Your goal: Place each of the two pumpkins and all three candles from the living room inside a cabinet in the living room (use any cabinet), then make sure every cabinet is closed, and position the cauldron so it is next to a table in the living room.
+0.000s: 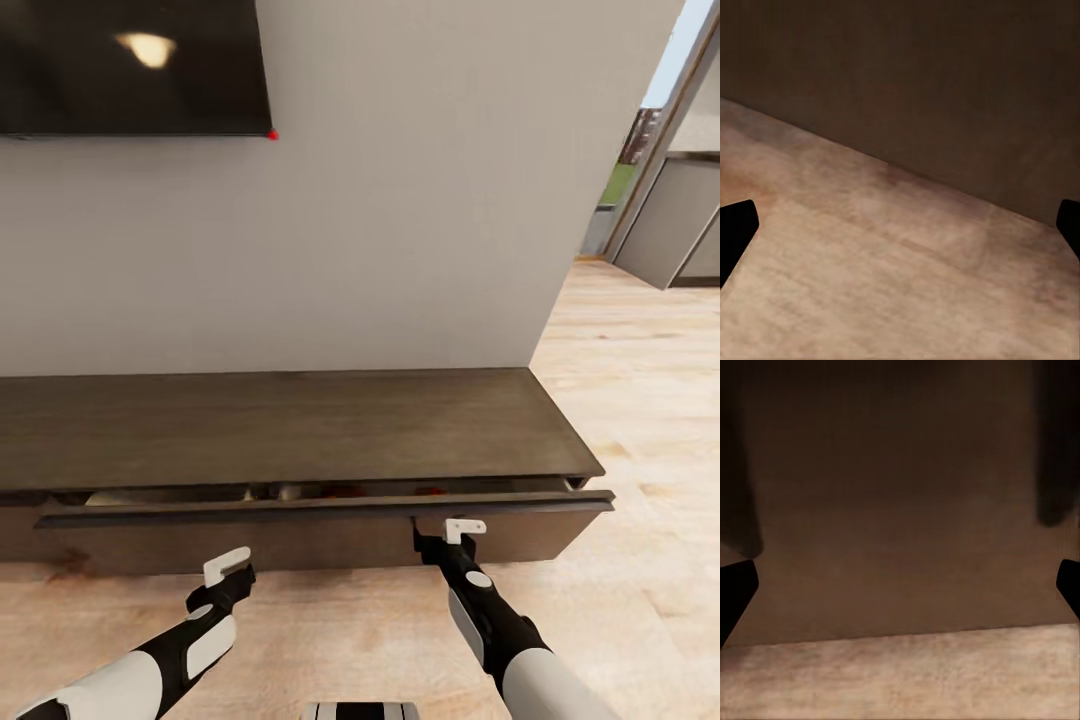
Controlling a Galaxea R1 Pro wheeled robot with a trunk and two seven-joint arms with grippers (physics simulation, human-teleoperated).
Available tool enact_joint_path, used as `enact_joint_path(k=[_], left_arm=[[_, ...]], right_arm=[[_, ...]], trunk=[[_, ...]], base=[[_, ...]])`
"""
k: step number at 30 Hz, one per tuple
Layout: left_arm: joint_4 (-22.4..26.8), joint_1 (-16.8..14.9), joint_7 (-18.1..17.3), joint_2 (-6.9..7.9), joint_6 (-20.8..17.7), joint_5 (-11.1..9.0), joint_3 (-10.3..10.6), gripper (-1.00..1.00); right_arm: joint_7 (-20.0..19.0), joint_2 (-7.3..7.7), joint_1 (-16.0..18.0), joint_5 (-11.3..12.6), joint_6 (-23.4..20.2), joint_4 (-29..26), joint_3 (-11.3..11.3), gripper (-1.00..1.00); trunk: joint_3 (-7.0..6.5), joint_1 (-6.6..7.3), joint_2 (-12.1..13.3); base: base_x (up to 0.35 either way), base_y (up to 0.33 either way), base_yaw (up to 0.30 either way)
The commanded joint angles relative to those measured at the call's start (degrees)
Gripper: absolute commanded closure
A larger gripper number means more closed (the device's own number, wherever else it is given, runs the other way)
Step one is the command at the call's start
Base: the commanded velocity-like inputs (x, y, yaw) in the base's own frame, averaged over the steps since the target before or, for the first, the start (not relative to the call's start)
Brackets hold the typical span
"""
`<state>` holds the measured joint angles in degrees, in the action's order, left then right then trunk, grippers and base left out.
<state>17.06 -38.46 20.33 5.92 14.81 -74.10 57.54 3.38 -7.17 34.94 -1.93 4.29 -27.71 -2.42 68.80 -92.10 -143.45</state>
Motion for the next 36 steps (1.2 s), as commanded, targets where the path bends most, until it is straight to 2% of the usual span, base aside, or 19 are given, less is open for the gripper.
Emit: enact_joint_path(k=[1,10,23,36], left_arm=[[0.1,0.0,0.4,0.06,0.2,-0.4,0.5,-1.0],[-0.2,0.0,0.4,0.06,0.2,-0.4,0.5,-1.0],[-0.2,0.0,0.4,0.06,0.2,-0.5,0.5,-1.0],[-0.2,0.0,0.5,0.06,0.1,-0.6,0.5,-1.0]], right_arm=[[0.0,-0.05,0.0,-0.3,0.2,-0.1,-0.3,-1.0],[0.0,-0.04,0.0,-0.3,0.2,-0.2,-0.3,-1.0],[0.0,-0.04,0.0,-0.3,0.2,-0.2,-0.3,-1.0],[0.0,-0.04,0.0,-0.3,0.3,-0.2,-0.3,-1.0]], trunk=[[0.04,-0.01,0.0],[0.04,-0.01,0.0],[0.04,-0.01,0.0],[0.04,-0.01,0.0]], base=[[0.224,0.0,0.0],[0.22,0.0,0.0],[0.023,0.0,0.0],[-0.281,-0.064,0.0]])
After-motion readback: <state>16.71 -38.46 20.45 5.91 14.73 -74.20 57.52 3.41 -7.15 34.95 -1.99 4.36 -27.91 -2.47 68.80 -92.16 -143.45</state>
